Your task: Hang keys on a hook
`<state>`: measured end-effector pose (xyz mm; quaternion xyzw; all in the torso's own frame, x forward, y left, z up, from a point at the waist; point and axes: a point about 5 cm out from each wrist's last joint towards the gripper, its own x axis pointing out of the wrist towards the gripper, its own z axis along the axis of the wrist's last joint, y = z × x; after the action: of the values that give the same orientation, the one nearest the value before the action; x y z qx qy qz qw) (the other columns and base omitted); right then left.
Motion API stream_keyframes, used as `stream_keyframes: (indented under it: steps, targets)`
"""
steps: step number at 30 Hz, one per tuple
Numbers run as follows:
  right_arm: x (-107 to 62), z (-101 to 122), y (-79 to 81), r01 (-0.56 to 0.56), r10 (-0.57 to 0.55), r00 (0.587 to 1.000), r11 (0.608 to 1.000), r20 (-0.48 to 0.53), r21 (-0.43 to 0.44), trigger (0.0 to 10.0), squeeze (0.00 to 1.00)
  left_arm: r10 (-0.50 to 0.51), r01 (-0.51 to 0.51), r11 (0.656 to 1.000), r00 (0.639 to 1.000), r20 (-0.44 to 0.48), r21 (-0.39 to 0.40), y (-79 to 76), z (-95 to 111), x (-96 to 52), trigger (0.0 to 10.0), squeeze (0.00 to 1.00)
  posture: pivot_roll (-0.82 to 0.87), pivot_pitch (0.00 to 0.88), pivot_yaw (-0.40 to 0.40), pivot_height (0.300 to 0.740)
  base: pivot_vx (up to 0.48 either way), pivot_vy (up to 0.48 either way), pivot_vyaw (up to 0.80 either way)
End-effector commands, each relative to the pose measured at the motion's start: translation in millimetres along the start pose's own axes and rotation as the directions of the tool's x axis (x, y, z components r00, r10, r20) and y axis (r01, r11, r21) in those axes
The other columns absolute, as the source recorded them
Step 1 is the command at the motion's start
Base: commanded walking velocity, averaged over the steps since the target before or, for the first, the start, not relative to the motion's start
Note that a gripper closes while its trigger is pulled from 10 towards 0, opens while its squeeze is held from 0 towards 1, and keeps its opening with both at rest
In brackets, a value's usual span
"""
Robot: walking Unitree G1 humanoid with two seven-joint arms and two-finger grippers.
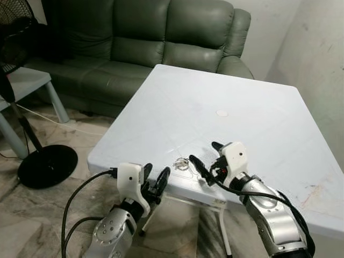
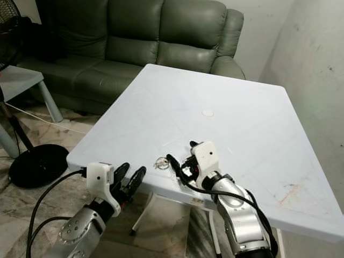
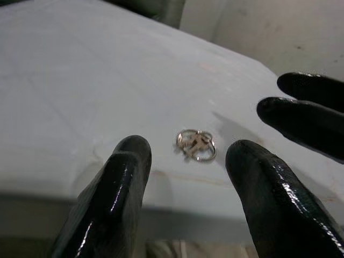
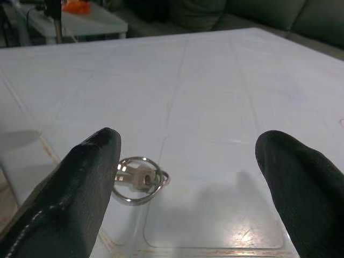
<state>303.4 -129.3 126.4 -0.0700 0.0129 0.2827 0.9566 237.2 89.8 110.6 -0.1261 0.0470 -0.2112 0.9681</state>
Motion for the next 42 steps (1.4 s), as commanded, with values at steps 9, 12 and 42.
stream_keyframes:
  steps: [9, 12, 42]
  targets:
    - [17.6, -3, 15.7, -0.053, 0.051, 0.995, 0.998, -0.091, -0.023, 10.0, 0.00, 0.009, -0.010, 1.000, 1.000, -0.004, -0.009, -12.6, 2, -7.5, 10.0, 0.00, 0.09, 0.135, -0.150, 0.740, 0.000, 0.000, 0.00]
    - [19.1, -2, 18.5, -0.060, 0.058, 0.994, 0.998, -0.090, -0.020, 10.0, 0.00, 0.015, -0.015, 1.000, 1.000, -0.008, -0.011, -14.8, 1, -9.8, 10.0, 0.00, 0.10, 0.152, -0.160, 0.740, 0.000, 0.000, 0.00]
    - [50.6, 13, 44.6, 0.035, -0.022, 0.998, 0.968, -0.057, 0.247, 10.0, 0.00, 0.065, -0.066, 0.998, 0.997, -0.030, -0.022, -17.3, 3, -26.3, 10.0, 0.00, 0.18, 0.174, -0.170, 0.740, 0.000, 0.000, 0.00]
